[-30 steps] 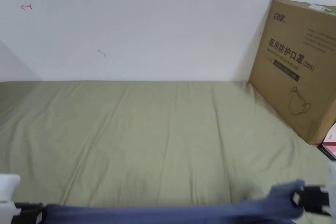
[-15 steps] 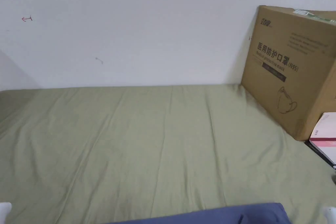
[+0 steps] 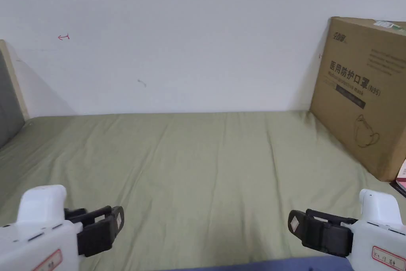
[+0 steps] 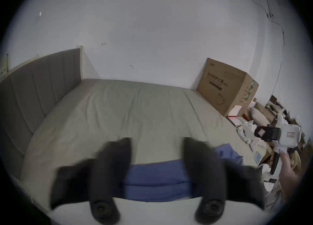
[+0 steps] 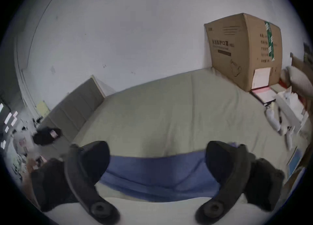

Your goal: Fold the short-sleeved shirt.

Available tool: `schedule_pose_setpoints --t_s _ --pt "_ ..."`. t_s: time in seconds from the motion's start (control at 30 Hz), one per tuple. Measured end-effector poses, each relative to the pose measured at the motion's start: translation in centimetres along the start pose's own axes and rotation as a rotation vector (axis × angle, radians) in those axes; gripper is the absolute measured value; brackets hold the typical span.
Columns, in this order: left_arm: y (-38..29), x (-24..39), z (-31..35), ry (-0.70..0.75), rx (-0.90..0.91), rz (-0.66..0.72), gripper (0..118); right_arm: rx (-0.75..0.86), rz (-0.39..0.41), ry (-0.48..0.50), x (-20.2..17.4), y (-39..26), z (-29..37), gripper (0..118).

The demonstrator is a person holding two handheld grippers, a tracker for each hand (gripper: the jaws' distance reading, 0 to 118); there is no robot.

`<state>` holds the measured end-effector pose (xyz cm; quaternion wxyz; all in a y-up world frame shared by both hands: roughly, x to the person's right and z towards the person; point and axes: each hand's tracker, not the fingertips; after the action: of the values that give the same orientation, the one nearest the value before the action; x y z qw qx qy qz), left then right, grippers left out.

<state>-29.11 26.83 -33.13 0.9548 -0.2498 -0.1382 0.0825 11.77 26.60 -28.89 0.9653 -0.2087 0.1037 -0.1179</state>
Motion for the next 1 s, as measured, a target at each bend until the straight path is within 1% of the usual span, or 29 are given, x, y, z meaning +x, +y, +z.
schedule_pose_setpoints --t_s 0.03,0.07,0.1,0.13,0.17,0.2,0.23,0.27,0.3,0.33,0.37,0.43,0.47,0.57,0.6,0.63,0.67,0.7,0.73,0.77,0.87,0.9,0.93,0.97,1.0 --pt "-0.3 -0.2 -0.4 -0.004 -0.01 0.004 18 0.008 -0.029 0.04 -1.0 -0.6 0.5 91" --pt "-0.6 0.0 -0.6 0.004 -0.022 0.001 0 -0.004 -0.068 0.006 1.8 -0.2 -0.6 48" --pt "-1.0 0.0 -0.5 0.01 -0.02 0.003 0 -0.011 -0.05 -0.026 1.1 -0.7 -0.6 0" --pt "-1.2 -0.3 -0.4 -0.013 -0.044 0.019 0 -0.034 -0.016 -0.062 0.1 -1.0 -0.3 0" --pt "-1.4 -0.7 -0.4 -0.062 -0.067 0.035 0 -0.029 -0.016 -0.056 -0.8 -1.0 0.5 0" --pt "-1.3 -1.1 -0.2 -0.046 -0.062 0.038 0 -0.05 0.038 -0.047 0.4 0.0 -1.0 0" --pt "-1.1 -1.7 0.0 -0.035 -0.062 0.038 0 -0.046 0.027 -0.041 -0.3 -0.1 -0.8 0" --pt "-0.8 -3.0 0.2 -0.025 -0.068 0.056 0 -0.047 0.027 -0.045 -1.9 -0.5 -0.3 0" --pt "-0.6 -4.3 0.2 -0.012 -0.077 0.096 0 -0.049 0.027 -0.048 -3.3 -0.8 0.2 0" --pt "-0.3 -6.2 0.0 0.002 -0.118 0.151 0 -0.079 -0.031 -0.033 0.8 0.1 -1.0 0" --pt "-0.3 -8.5 -0.7 -0.013 -0.198 0.212 0 -0.086 -0.03 -0.041 0.4 0.0 -0.8 0" --pt "-1.3 -12.3 -2.0 -0.065 -0.323 0.324 0 -0.098 -0.034 -0.058 -1.5 -0.5 0.0 0" --pt "-2.4 -14.6 -2.9 -0.118 -0.368 0.392 0 -0.125 -0.071 -0.052 1.7 0.1 -1.2 0" --pt "-6.3 -19.5 -5.1 -0.215 -0.429 0.541 2 -0.166 -0.077 -0.065 -0.1 -0.7 -0.9 0" --pt "-7.5 -20.9 -5.8 -0.268 -0.441 0.593 14 -0.19 -0.094 -0.066 1.3 -0.6 -1.8 0" --pt "-8.4 -21.9 -6.3 -0.302 -0.427 0.645 29 -0.204 -0.092 -0.074 1.1 -0.7 -2.0 0" --pt "-9.6 -23.3 -7.0 -0.318 -0.419 0.703 48 -0.222 -0.094 -0.08 0.5 -1.1 -2.1 0" --pt "-10.7 -24.1 -7.5 -0.324 -0.414 0.745 85 -0.236 -0.103 -0.081 -0.2 -1.4 -2.3 0" --pt "-11.5 -24.8 -8.3 -0.33 -0.42 0.78 108 -0.254 -0.129 -0.074 1.1 -1.3 -3.1 0" --pt "-12.6 -25.6 -9.3 -0.336 -0.436 0.815 118 -0.265 -0.142 -0.072 1.0 -1.4 -3.4 0" --pt "-15.3 -26.8 -11.3 -0.448 -0.466 0.897 118 -0.289 -0.195 -0.065 -0.4 -1.8 -3.9 0" --pt "-15.9 -26.8 -12.0 -0.491 -0.476 0.919 118 -0.294 -0.207 -0.066 1.1 -1.6 -4.7 0" --pt "-16.2 -26.7 -12.5 -0.531 -0.461 0.932 118 -0.298 -0.21 -0.07 0.8 -1.6 -4.9 0" --pt "-16.4 -27.3 -13.1 -0.594 -0.421 0.921 118 -0.304 -0.211 -0.078 0.4 -1.6 -5.0 0" --pt "-16.3 -26.9 -13.7 -0.634 -0.424 0.897 118 -0.311 -0.214 -0.082 1.1 -1.4 -5.5 0"
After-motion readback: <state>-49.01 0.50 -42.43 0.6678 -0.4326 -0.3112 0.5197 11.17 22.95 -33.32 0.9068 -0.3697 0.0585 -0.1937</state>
